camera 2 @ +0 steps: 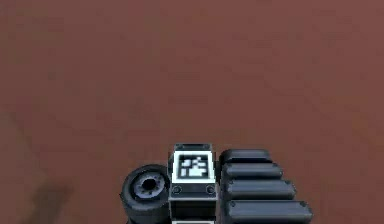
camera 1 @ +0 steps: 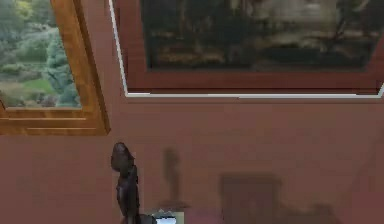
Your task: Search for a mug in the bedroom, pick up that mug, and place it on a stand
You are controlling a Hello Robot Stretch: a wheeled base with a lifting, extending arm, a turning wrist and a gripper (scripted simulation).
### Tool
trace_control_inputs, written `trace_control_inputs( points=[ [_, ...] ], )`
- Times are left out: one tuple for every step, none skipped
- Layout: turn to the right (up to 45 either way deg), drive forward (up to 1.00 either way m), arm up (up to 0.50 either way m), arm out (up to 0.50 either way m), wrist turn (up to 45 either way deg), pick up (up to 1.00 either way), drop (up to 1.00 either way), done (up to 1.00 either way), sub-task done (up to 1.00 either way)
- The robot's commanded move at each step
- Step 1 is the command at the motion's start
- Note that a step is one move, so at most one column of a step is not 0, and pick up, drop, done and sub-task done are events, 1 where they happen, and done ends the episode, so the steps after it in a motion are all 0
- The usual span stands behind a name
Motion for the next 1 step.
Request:
trace_control_inputs(
  points=[
    [45.0, 0.0, 0.0, 0.0, 0.0, 0.0, 0.0, 0.0, 0.0]
  ],
)
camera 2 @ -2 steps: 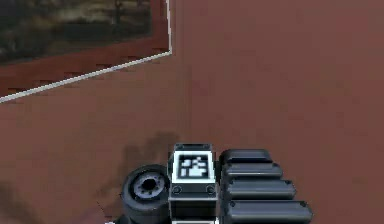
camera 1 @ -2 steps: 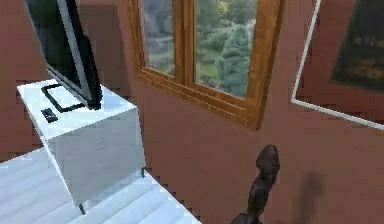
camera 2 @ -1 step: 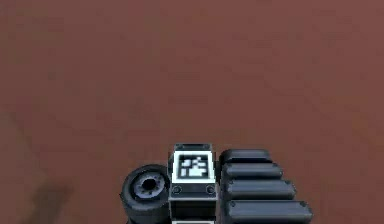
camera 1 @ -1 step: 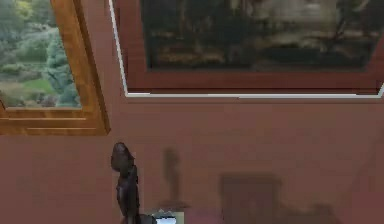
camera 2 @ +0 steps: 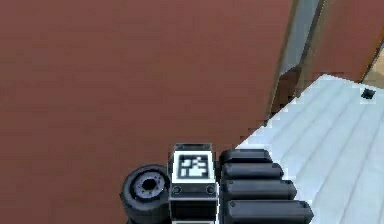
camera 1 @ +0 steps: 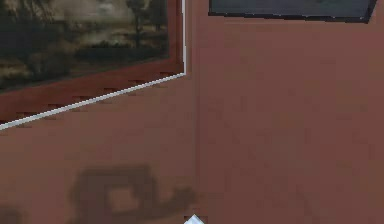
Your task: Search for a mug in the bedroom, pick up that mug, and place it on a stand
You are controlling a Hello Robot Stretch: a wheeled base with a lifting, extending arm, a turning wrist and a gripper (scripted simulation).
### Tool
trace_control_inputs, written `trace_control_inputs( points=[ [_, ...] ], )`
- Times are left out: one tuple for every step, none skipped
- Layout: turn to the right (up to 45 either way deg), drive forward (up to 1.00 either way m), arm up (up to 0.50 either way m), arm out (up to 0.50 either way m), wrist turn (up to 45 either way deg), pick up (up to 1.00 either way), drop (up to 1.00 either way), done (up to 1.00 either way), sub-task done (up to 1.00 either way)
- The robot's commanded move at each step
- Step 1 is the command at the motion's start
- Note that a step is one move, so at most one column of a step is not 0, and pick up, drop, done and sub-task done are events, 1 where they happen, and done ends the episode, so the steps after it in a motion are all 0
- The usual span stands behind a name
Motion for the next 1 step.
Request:
trace_control_inputs(
  points=[
    [3.0, 0.0, 0.0, 0.0, 0.0, 0.0, 0.0, 0.0, 0.0]
  ],
)
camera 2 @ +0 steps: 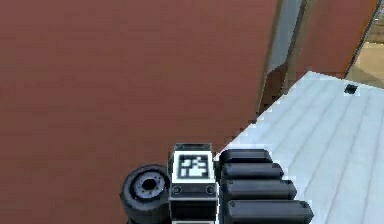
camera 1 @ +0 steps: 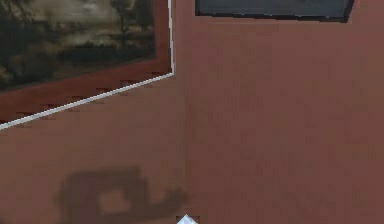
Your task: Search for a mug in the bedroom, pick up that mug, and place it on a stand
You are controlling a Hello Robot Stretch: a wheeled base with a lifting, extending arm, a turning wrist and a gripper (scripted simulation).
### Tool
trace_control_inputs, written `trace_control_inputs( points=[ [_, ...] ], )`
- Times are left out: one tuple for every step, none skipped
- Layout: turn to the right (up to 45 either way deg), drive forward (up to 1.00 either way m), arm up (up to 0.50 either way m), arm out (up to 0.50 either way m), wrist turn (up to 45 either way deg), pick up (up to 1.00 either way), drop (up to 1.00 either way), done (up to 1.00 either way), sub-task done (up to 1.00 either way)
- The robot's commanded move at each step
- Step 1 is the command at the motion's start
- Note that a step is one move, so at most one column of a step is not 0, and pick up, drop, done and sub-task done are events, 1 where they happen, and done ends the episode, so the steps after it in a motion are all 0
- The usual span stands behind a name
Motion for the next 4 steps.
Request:
trace_control_inputs(
  points=[
    [0.0, 0.25, 0.0, 0.0, 0.0, 0.0, 0.0, 0.0, 0.0],
    [-45.0, 0.0, 0.0, 0.0, 0.0, 0.0, 0.0, 0.0, 0.0],
    [-45.0, 0.0, 0.0, 0.0, 0.0, 0.0, 0.0, 0.0, 0.0],
    [-45.0, 0.0, 0.0, 0.0, 0.0, 0.0, 0.0, 0.0, 0.0]
  ],
)
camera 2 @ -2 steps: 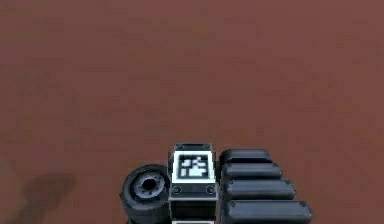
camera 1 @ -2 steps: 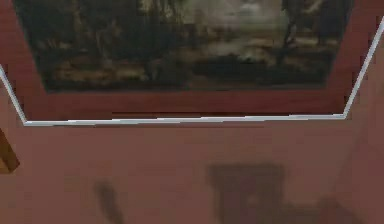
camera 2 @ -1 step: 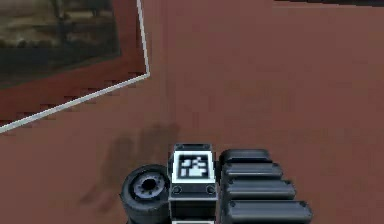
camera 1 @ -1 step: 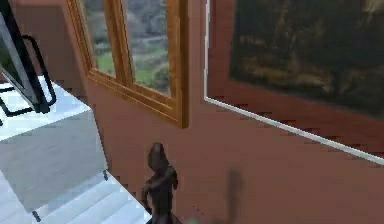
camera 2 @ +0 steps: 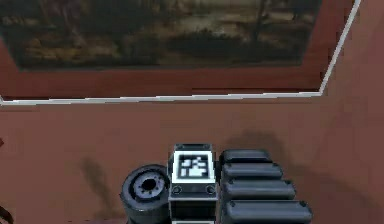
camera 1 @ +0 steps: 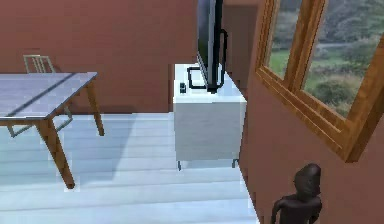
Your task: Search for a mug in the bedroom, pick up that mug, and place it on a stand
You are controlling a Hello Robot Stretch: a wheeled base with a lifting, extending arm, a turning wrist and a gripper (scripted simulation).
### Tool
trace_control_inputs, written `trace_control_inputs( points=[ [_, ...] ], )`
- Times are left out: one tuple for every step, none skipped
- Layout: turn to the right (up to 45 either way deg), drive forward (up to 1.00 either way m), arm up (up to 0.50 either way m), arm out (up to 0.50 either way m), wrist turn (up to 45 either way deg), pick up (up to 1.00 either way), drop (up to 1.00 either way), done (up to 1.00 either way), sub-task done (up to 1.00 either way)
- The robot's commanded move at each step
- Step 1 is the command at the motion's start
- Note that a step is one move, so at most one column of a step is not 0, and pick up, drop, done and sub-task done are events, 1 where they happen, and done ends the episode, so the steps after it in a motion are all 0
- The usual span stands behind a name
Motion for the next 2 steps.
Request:
trace_control_inputs(
  points=[
    [-21.0, 0.0, 0.0, 0.0, 0.0, 0.0, 0.0, 0.0, 0.0],
    [-3.0, 0.0, 0.0, 0.0, 0.0, 0.0, 0.0, 0.0, 0.0]
  ],
)
